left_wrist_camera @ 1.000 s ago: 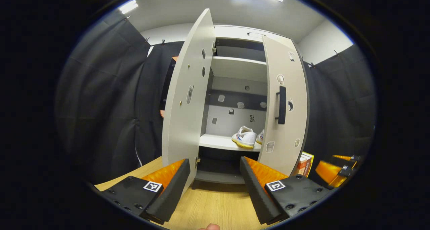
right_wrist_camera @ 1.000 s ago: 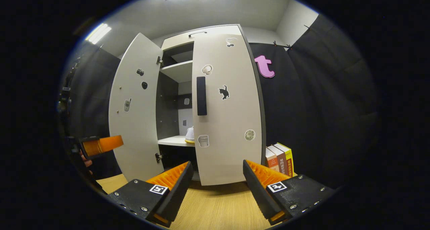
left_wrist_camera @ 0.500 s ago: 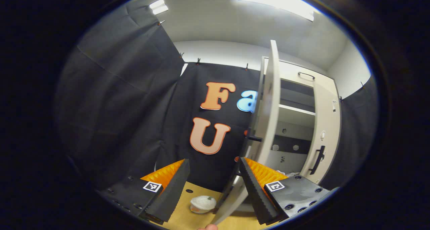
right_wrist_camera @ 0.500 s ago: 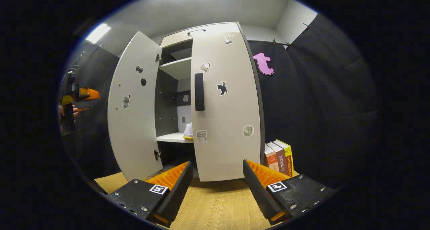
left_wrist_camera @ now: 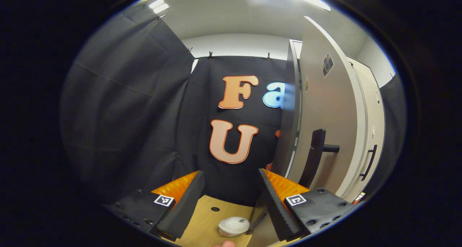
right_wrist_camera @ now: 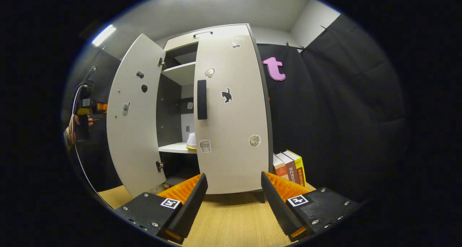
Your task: Grab one shoe with the right hand and put it into the shoe cabinet, grab the other shoe with the left hand and put it into the shoe cabinet; then close the right door with the right hand and the left door with the left hand.
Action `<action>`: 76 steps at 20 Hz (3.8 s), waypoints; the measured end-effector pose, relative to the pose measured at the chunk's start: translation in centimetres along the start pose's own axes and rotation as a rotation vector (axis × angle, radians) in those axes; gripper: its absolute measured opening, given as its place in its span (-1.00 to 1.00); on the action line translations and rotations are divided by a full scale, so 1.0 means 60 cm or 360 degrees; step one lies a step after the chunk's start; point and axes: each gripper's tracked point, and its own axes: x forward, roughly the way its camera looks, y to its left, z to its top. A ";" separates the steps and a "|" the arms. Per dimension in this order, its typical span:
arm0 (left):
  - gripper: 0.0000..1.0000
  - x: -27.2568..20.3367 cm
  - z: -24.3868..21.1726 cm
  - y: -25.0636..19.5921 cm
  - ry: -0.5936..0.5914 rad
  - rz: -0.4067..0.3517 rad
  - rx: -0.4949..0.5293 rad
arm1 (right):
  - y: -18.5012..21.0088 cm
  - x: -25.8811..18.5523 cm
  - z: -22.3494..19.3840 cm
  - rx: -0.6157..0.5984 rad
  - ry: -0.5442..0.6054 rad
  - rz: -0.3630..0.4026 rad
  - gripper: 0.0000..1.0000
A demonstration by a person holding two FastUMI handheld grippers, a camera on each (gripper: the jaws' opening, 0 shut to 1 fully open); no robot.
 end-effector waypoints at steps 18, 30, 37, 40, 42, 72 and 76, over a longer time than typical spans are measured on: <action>0.79 -0.028 -0.018 -0.129 0.0017 -0.0159 -0.0020 | -0.033 -0.001 0.013 0.0026 -0.0014 0.0010 0.85; 0.80 -0.001 -0.038 -0.280 0.0022 -0.0382 -0.0071 | -0.077 -0.020 0.019 0.0009 -0.0025 -0.0098 0.84; 0.91 0.052 -0.079 -0.417 0.0040 -0.0512 -0.0014 | -0.118 -0.030 0.013 0.0022 -0.0013 -0.0193 0.84; 0.89 0.063 -0.075 -0.433 0.0023 -0.0501 -0.0006 | -0.131 -0.033 0.006 0.0050 0.0001 -0.0221 0.84; 0.89 0.068 -0.070 -0.443 0.0008 -0.0509 0.0024 | -0.134 -0.035 0.003 0.0068 0.0002 -0.0232 0.83; 0.86 -0.300 -0.219 -0.306 0.0044 -0.0335 0.0103 | 0.019 -0.024 0.032 -0.0017 -0.0068 0.0054 0.83; 0.92 -0.322 -0.247 -0.297 0.0097 -0.0324 0.0017 | 0.025 -0.034 0.027 -0.0026 -0.0066 0.0055 0.83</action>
